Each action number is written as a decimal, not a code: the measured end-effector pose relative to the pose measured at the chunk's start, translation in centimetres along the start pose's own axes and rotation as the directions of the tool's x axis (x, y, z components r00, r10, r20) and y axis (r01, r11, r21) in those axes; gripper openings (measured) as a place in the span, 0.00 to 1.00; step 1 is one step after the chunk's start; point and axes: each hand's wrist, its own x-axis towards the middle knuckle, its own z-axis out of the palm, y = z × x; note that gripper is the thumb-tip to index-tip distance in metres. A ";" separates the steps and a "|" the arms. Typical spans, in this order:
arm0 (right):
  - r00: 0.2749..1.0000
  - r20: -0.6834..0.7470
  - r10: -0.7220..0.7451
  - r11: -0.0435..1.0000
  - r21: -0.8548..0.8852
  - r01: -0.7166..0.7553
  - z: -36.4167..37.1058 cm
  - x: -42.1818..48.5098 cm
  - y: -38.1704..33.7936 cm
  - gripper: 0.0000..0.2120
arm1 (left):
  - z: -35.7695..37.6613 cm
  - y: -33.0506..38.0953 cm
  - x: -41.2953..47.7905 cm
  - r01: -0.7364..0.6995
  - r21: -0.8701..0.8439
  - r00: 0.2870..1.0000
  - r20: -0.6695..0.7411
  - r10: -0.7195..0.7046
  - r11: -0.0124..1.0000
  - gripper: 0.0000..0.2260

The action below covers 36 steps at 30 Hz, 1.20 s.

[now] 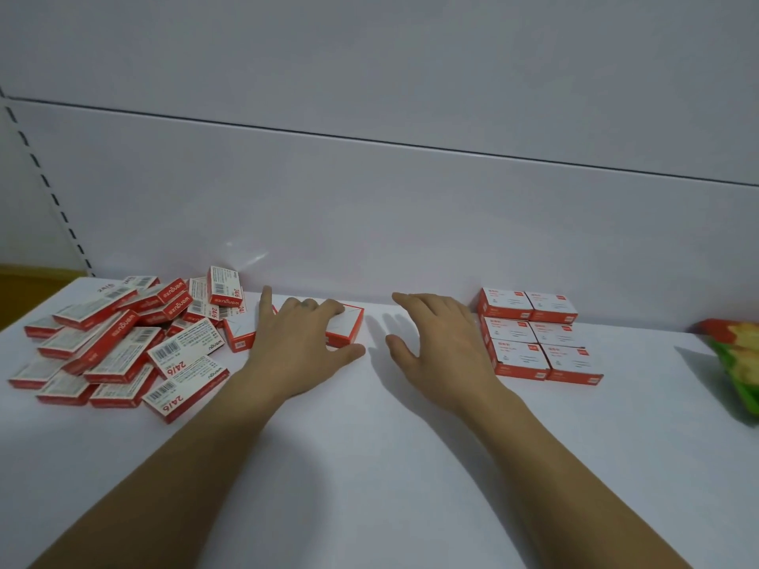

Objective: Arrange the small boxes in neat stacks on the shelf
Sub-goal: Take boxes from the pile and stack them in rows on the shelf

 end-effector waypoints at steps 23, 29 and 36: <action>0.975 0.158 0.157 0.674 0.705 -0.223 -0.6 0.2 0.3 0.30 | -2.1 2.1 -2.1 -0.101 -0.822 0.995 -0.097 0.037 0.561 0.23; 0.973 0.121 0.198 0.583 0.783 -0.216 -0.9 0.4 0.2 0.27 | -2.5 1.8 -2.0 -0.041 -0.872 0.999 -0.041 0.010 0.488 0.26; 0.978 0.098 0.185 0.613 0.766 -0.193 -0.7 0.3 0.3 0.27 | -2.2 1.6 -1.7 -0.024 -0.902 0.999 -0.001 0.052 0.431 0.24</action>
